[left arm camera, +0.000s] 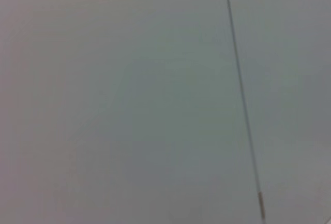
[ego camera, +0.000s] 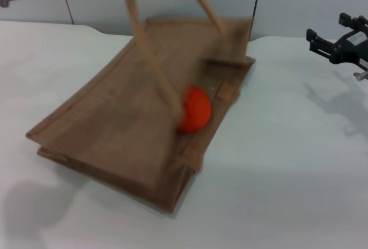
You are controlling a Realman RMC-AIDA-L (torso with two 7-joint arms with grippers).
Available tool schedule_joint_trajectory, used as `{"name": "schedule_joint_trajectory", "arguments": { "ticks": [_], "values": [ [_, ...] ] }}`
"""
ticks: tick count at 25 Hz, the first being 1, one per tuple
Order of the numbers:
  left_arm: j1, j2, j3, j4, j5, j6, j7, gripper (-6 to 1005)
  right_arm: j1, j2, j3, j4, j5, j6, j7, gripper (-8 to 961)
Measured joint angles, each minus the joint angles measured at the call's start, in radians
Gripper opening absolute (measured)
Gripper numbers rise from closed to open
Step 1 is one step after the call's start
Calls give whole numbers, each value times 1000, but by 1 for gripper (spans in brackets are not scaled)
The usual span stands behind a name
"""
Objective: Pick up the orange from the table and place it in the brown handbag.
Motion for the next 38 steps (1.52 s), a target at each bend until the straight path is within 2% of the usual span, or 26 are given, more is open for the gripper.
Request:
{"name": "schedule_joint_trajectory", "arguments": {
  "ticks": [6,11,12,14,17,21,26,27,28,30,33,38],
  "values": [
    [-31,1,-2,-86,-61,-19,38,805,-10,1,15,2,0,1,3,869],
    [-18,-3,-8,-120,-109,8,59,864,-17,4,21,3,7,2,5,868],
    [-6,-4,-10,-121,-114,24,58,871,-20,8,28,4,8,2,4,868],
    [19,-5,-10,-123,-131,64,63,878,-43,29,77,20,9,16,-11,867],
    [58,-6,-7,-145,-192,141,112,878,-101,59,201,45,10,111,-90,866],
    [96,-8,-2,-254,-415,233,310,878,-125,63,313,-46,43,274,-145,865],
    [112,-10,4,-501,-901,205,810,878,-120,60,357,-238,129,419,-289,865],
    [104,-10,5,-632,-1081,127,1018,878,-118,60,360,-276,152,455,-336,865],
    [104,-10,5,-632,-1081,127,1018,878,-115,61,360,-323,178,493,-383,865],
    [90,-11,6,-769,-1243,21,1201,878,-108,62,361,-404,226,559,-454,865],
    [71,-11,6,-933,-1374,-106,1395,878,-104,62,362,-462,252,593,-485,865],
    [59,-16,6,-1060,-1407,-206,1547,878,-106,62,353,-522,252,595,-481,865]
  ]
}}
